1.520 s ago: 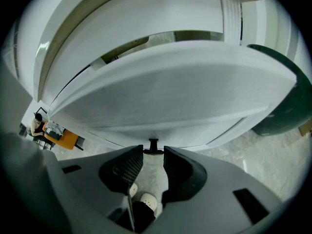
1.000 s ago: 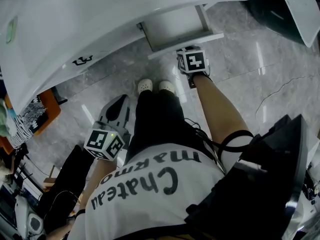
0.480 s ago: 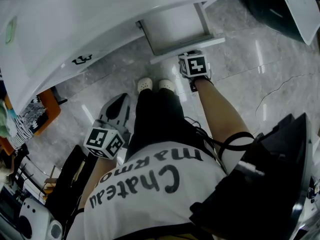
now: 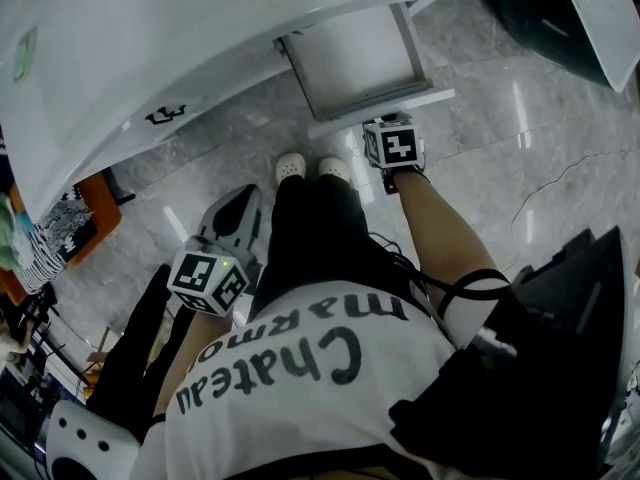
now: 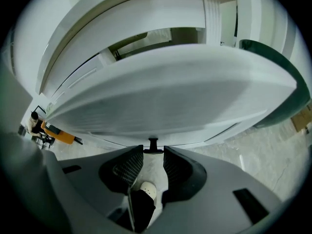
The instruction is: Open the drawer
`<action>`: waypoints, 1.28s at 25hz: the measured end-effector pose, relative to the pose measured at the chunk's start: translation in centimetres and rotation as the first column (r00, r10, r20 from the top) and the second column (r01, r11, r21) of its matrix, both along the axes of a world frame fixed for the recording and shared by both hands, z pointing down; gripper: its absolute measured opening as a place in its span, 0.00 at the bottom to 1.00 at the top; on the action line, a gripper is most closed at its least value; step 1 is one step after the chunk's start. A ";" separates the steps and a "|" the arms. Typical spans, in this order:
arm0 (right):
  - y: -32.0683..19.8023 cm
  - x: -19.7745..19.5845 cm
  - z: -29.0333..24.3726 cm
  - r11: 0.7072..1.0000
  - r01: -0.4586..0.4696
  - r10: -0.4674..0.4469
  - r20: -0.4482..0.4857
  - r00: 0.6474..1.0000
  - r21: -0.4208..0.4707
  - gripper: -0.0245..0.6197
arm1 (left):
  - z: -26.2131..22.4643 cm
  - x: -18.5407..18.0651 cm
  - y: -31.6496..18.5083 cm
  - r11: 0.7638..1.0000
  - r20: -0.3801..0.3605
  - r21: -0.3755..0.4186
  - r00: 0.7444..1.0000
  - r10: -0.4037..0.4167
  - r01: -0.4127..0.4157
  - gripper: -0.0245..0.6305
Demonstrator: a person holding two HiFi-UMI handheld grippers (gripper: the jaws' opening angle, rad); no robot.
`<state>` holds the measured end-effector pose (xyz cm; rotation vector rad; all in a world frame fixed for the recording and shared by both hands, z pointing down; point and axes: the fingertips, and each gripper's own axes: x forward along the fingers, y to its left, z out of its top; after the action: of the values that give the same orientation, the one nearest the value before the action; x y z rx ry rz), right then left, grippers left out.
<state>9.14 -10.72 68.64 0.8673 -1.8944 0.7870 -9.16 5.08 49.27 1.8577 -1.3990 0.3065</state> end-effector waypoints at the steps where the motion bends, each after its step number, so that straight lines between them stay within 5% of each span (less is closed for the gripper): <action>1: 0.0 -0.1 0.0 1.000 0.009 -0.009 0.001 1.000 0.000 0.25 | 0.0 0.0 0.0 1.000 0.000 0.000 1.000 0.000 0.000 0.05; 18: 0.1 -0.2 0.2 0.999 0.047 -0.048 0.001 0.999 0.027 0.24 | -0.9 0.4 1.1 0.999 0.008 0.012 0.999 -0.043 0.043 0.05; 26: 0.1 0.4 0.1 0.999 0.028 -0.029 -0.039 0.999 -0.033 0.25 | -3.2 -0.8 1.6 0.996 0.060 0.044 0.995 -0.078 0.076 0.05; 32: -0.4 0.6 -1.6 0.999 0.031 -0.031 -0.054 0.998 0.004 0.26 | -5.1 -1.8 1.5 0.992 0.103 0.078 0.989 -0.105 0.097 0.05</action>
<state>9.70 -11.13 67.09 0.8516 -1.8592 0.7337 -10.94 6.62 44.21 1.8446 -1.5908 0.3121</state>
